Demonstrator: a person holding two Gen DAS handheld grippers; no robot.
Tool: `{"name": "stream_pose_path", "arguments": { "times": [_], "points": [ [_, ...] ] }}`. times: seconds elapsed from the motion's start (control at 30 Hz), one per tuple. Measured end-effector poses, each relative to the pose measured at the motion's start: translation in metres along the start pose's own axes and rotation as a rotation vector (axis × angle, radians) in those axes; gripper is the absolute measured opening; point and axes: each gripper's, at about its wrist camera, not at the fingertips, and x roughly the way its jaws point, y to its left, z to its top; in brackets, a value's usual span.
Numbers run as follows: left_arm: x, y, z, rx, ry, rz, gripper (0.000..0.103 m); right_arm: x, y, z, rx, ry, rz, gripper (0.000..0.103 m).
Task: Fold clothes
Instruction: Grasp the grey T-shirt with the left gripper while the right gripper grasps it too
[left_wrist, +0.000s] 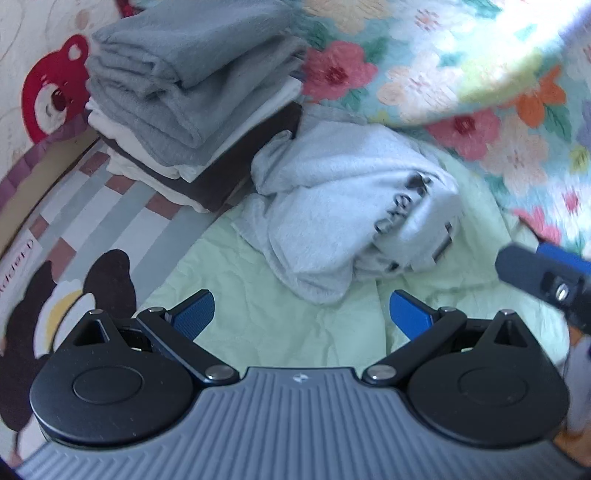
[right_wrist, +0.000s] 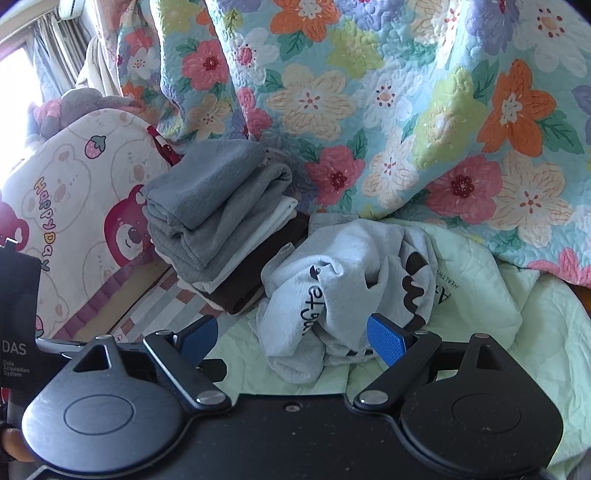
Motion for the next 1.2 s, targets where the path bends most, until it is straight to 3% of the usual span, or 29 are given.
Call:
{"name": "stream_pose_path", "arguments": {
  "times": [0.07,0.2,0.37,0.5,0.53,0.63,0.73,0.87,0.9,0.93,1.0,1.03,1.07,1.1,1.17,1.2],
  "points": [
    [0.006,0.004,-0.003,-0.020,-0.076,0.019,0.103,0.015,-0.013,-0.010,-0.014,-0.019,0.029,0.091],
    [0.030,0.006,-0.009,0.013,-0.131,-0.006,0.099,0.050,-0.055,-0.032,0.081,-0.058,-0.035,0.091],
    [0.066,-0.002,-0.014,0.133,-0.142,-0.019,0.068,0.086,-0.078,-0.038,-0.041,-0.081,-0.065,0.091],
    [0.091,-0.011,-0.021,0.224,-0.133,-0.110,0.068,0.109,-0.082,-0.036,-0.114,-0.022,0.069,0.091],
    [0.098,-0.014,-0.023,0.235,-0.135,-0.114,0.070,0.116,-0.080,-0.036,-0.143,-0.015,0.067,0.091],
    [0.123,-0.019,-0.025,0.267,-0.081,-0.119,0.094,0.138,-0.073,-0.038,-0.245,-0.005,0.019,0.091],
    [0.149,-0.025,-0.028,0.318,-0.031,-0.072,0.095,0.163,-0.071,-0.038,-0.344,0.003,-0.094,0.092],
    [0.180,-0.019,-0.024,0.320,-0.029,0.018,0.099,0.187,-0.081,-0.036,-0.367,-0.004,-0.102,0.091],
    [0.187,-0.013,-0.021,0.291,-0.027,0.019,0.099,0.189,-0.084,-0.035,-0.346,-0.023,-0.082,0.087],
    [0.191,-0.005,-0.018,0.234,-0.023,-0.026,0.098,0.188,-0.087,-0.035,-0.329,-0.051,-0.057,0.062],
    [0.193,0.009,-0.012,0.139,-0.023,-0.116,0.068,0.182,-0.091,-0.033,-0.255,-0.083,-0.014,0.019],
    [0.189,0.008,-0.012,0.151,-0.033,-0.107,0.038,0.179,-0.093,-0.031,-0.216,-0.098,0.008,0.018],
    [0.184,0.007,-0.011,0.163,-0.044,-0.098,0.016,0.172,-0.092,-0.030,-0.183,-0.128,0.025,0.017],
    [0.179,0.006,-0.010,0.177,-0.058,-0.086,0.010,0.165,-0.090,-0.028,-0.151,-0.161,0.042,0.016],
    [0.159,0.004,-0.010,0.214,-0.132,-0.029,0.009,0.146,-0.075,-0.025,-0.188,-0.220,0.052,0.015],
    [0.147,0.011,-0.007,0.179,-0.164,-0.029,0.008,0.135,-0.067,-0.021,-0.210,-0.245,0.065,0.014]
  ]
}}
